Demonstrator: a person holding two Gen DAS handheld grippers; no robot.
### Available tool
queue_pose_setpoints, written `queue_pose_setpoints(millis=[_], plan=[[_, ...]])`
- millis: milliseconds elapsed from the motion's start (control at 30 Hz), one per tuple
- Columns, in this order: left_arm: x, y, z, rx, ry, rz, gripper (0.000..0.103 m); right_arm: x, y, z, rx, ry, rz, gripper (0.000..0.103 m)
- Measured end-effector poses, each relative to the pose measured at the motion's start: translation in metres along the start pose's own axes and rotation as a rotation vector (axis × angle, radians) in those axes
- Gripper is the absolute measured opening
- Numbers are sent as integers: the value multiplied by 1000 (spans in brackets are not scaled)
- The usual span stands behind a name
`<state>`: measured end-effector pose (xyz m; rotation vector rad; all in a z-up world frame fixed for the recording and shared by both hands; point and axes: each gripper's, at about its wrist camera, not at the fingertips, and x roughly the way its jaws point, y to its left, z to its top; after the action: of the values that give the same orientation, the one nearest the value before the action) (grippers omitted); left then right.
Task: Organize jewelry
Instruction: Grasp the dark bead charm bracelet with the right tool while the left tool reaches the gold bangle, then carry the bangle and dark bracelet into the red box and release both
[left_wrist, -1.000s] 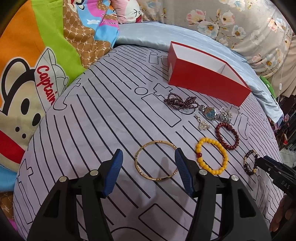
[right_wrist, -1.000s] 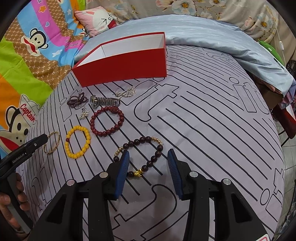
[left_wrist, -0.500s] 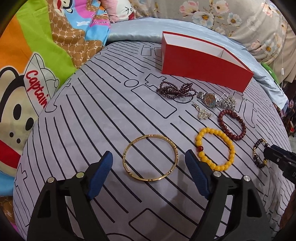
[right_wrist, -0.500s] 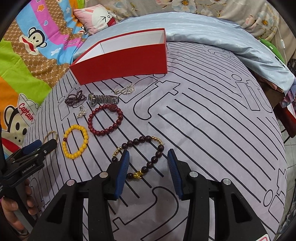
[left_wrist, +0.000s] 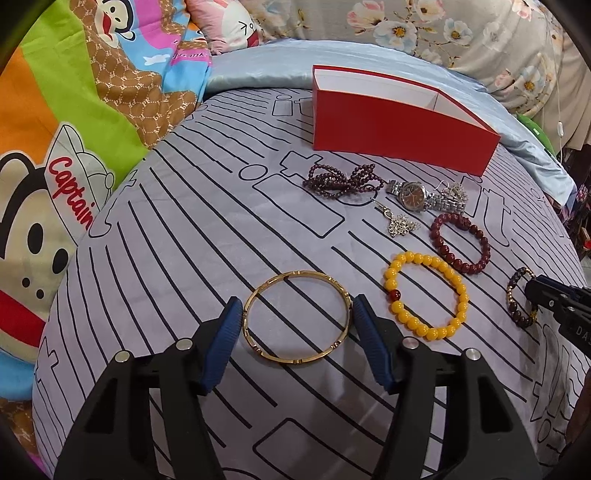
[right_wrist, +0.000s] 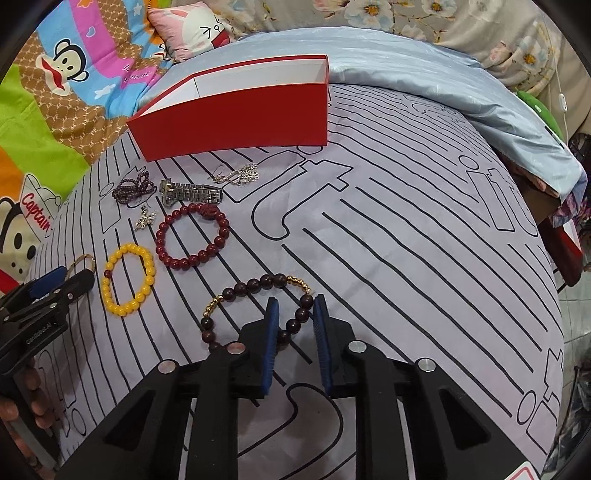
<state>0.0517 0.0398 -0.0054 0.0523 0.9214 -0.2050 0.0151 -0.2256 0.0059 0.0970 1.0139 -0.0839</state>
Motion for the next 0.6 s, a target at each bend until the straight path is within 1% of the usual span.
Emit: queue_pose_setpoints(millis=[33, 167, 300, 467, 600], plan=[[0, 0, 0, -3, 2, -4, 59, 0, -1, 0, -1, -1, -3, 11], [-2, 0, 1, -16, 11, -26, 59, -1, -3, 1, 14, 0, 13, 8], [-5, 1, 2, -30, 13, -44, 59, -6, -5, 3, 34, -12, 30, 7], [-13, 1, 8, -40, -1, -58, 59, -18, -5, 10, 37, -49, 38, 7], [-22, 0, 15, -46, -16, -72, 59, -31, -5, 18, 50, -81, 65, 7]])
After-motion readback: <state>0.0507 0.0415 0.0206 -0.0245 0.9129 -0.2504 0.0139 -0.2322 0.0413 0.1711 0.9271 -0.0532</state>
